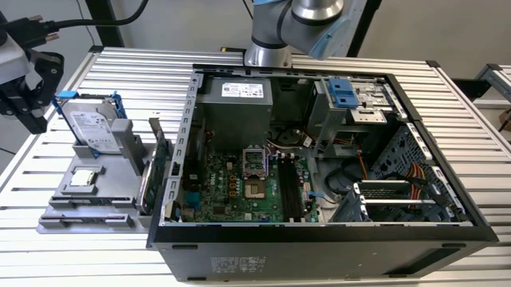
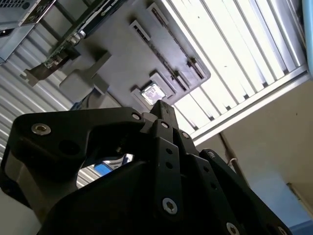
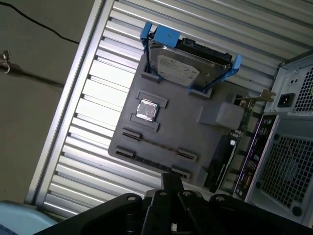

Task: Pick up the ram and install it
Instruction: 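Pick up the ram and move it above insertion slot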

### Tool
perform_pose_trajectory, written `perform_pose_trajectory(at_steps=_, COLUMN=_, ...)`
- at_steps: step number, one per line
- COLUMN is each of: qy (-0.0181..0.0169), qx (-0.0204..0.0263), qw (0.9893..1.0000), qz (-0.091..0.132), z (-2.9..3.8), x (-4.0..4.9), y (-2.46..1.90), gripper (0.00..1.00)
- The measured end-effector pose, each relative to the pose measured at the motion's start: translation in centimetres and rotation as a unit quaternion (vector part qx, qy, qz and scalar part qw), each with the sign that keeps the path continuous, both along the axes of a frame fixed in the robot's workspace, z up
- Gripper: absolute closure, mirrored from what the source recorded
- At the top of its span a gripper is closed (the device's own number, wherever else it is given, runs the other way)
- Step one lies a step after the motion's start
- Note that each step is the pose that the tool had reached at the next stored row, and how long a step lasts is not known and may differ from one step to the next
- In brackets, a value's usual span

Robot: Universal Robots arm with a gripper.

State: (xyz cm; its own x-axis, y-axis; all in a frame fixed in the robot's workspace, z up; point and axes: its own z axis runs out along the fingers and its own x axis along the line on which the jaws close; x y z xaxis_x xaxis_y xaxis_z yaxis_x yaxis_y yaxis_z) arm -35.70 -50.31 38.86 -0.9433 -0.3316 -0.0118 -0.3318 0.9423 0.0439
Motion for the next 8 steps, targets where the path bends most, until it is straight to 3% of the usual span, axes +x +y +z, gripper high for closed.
perform_pose_trajectory(at_steps=8, qy=0.0001, qx=-0.0001, qw=0.9998, qz=0.018, z=0.06, x=0.00, y=0.00, gripper=1.00)
